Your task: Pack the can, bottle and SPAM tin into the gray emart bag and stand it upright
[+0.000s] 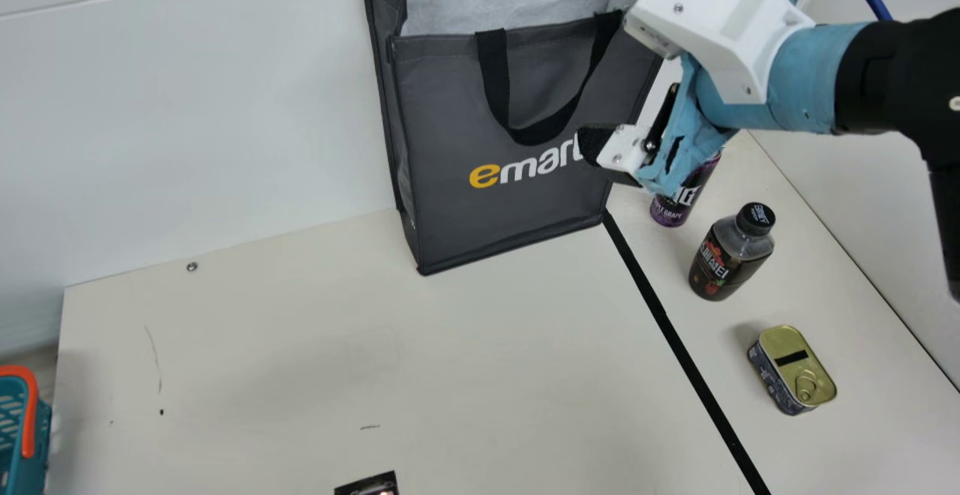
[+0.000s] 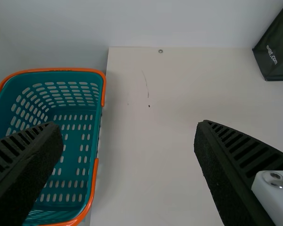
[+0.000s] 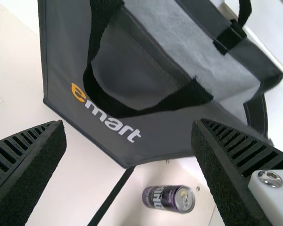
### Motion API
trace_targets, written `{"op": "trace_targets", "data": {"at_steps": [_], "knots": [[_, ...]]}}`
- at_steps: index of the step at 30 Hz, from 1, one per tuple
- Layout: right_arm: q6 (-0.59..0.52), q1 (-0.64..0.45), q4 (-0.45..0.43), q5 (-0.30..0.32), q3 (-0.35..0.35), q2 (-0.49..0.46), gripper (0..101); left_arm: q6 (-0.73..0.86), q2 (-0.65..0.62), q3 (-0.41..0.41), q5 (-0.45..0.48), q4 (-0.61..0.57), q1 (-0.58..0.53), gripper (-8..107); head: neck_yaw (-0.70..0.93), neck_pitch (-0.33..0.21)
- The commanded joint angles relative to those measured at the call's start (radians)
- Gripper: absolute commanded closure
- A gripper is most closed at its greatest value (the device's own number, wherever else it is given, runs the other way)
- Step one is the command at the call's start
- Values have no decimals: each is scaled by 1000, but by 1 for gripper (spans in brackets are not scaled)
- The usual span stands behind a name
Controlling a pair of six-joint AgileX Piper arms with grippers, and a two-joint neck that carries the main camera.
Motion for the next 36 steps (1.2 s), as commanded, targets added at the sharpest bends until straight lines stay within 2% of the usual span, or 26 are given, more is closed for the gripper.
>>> {"op": "trace_targets", "data": {"at_steps": [1,22,36], "knots": [[-15,1,7,0,-16,11,6,0,0,0,0,0,0,9,-1,-23],[-206,18,146,0,-161,158,6,0,0,0,0,2,0,9,-1,-23],[-284,17,216,0,-242,276,6,0,0,0,0,2,0,9,-1,-23]]}}
